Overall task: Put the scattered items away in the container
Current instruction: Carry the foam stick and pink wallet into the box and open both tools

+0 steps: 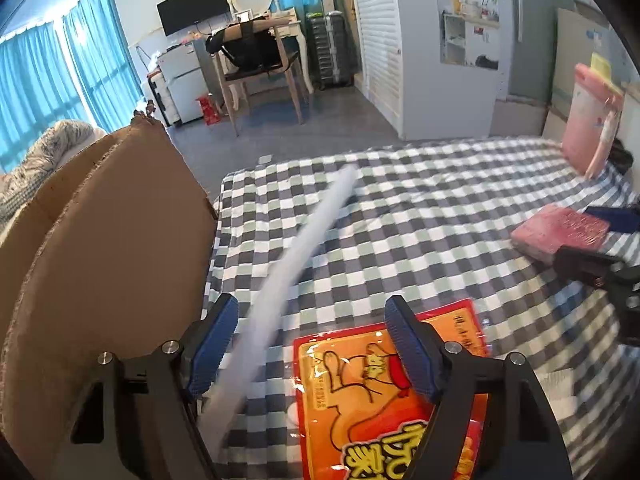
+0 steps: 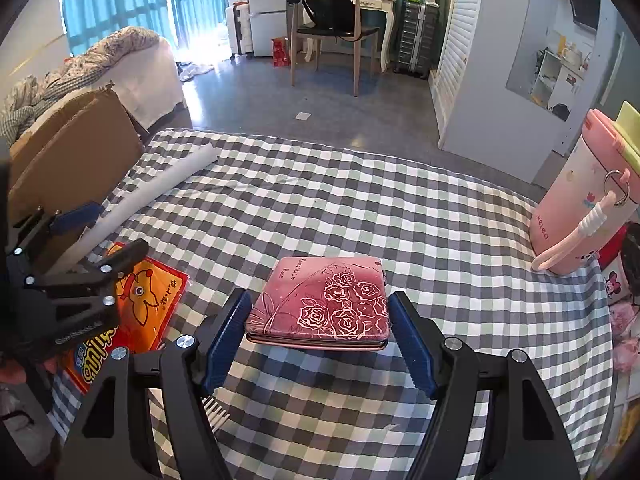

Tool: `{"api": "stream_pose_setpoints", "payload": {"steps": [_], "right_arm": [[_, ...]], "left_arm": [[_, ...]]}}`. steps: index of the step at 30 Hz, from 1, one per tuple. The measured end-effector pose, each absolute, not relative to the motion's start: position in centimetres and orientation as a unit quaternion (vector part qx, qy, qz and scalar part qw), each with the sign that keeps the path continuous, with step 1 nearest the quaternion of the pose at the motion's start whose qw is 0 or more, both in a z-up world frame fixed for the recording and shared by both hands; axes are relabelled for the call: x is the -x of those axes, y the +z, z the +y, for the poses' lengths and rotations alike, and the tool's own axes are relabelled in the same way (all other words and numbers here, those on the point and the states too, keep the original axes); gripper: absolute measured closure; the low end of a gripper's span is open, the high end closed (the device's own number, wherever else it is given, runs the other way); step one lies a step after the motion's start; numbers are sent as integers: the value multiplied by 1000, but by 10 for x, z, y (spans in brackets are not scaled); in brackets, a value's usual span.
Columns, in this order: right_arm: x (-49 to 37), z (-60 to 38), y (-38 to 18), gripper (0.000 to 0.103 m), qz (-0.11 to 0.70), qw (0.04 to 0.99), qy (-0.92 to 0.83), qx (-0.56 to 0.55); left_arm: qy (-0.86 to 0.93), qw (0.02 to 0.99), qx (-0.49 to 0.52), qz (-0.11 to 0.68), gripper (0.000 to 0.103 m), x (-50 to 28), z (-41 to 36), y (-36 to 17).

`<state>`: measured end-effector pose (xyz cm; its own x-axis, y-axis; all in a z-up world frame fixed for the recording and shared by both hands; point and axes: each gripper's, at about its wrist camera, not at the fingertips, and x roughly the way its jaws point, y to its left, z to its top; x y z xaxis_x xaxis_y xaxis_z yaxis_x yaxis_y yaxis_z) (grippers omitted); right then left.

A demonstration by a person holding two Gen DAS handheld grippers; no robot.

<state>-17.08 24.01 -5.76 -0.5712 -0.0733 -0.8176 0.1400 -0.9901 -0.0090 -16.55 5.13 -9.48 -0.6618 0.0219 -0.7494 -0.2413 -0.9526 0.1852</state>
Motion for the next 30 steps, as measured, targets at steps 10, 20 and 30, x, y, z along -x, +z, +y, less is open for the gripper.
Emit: {"api": "stream_pose_setpoints", "payload": {"steps": [10,20,30], "right_arm": [[172,241,-59,33,35,60,-885,-460],[163,242,-41,33,34,58,-894,-442],[141,228,-3,33,38,78,-909,-409]], "left_arm": [[895,78,432,75,94,174,30,-87],[906,112,402,65,94,149,36,-53],[936,133,319,66,94,122,36,9]]}}
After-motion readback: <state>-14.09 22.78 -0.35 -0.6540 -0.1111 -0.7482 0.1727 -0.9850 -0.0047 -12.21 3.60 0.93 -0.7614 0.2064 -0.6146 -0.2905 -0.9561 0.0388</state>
